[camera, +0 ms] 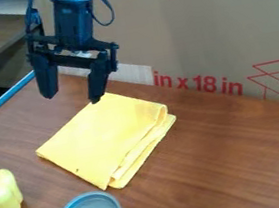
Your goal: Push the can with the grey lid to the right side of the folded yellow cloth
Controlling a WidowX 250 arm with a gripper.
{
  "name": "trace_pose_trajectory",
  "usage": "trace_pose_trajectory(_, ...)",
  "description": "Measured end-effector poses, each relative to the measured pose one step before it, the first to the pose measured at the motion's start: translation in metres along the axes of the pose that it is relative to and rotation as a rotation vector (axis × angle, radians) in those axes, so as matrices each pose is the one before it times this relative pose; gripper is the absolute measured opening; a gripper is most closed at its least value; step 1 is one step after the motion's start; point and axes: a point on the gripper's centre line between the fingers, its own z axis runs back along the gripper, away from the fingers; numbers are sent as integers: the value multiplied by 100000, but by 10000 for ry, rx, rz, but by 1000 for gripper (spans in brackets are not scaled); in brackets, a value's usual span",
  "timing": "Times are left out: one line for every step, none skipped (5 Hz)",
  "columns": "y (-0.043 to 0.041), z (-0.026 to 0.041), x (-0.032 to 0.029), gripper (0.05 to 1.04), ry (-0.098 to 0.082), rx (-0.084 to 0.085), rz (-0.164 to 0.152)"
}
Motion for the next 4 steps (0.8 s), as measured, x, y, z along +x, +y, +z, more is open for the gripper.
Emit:
trace_pose_trajectory(-89,-737,-23,1000,251,60,-67)
trace_pose_trajectory(456,-592,-2183,1000,-224,-56,-1560)
trace_pose_trajectory(445,113,-2808,1000,-539,-189,-825)
trace_pose_trajectory(571,-1770,-2447,1000,861,288,-965)
